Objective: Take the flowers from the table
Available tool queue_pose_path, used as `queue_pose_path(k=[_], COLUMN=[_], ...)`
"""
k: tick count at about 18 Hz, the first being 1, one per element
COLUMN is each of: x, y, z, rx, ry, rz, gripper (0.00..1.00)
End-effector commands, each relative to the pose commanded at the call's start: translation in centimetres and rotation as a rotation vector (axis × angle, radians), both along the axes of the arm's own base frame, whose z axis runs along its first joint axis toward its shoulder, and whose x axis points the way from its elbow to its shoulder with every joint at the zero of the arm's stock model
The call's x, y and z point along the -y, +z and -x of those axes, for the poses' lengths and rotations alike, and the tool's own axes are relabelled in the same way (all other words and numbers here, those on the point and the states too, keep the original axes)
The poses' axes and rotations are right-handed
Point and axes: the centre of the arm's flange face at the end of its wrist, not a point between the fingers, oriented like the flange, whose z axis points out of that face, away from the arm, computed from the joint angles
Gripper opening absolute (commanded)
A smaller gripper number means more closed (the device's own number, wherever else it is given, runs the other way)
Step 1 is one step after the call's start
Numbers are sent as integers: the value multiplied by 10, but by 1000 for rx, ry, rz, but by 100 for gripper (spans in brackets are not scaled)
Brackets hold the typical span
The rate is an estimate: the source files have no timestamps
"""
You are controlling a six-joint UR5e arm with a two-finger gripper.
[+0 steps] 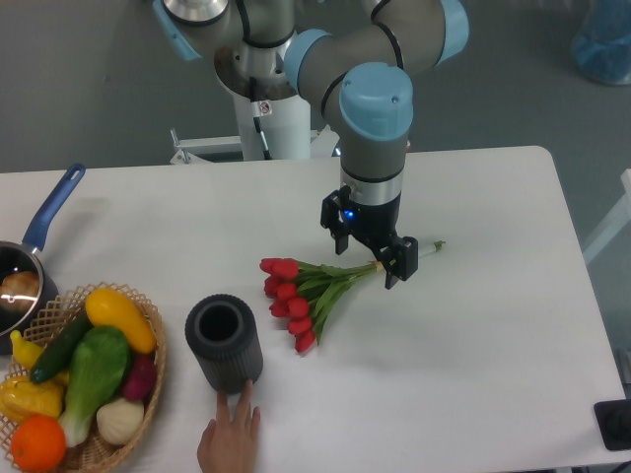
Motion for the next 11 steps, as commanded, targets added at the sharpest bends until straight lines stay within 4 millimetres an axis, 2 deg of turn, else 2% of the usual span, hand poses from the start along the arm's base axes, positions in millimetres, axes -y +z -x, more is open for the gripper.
queue_pose_path(k=[7, 11], x=[0, 4], y=[-4, -26], z=[-2, -9], rx=[10, 42], ry=[2, -5], rz=[0, 27], gripper=[100, 100])
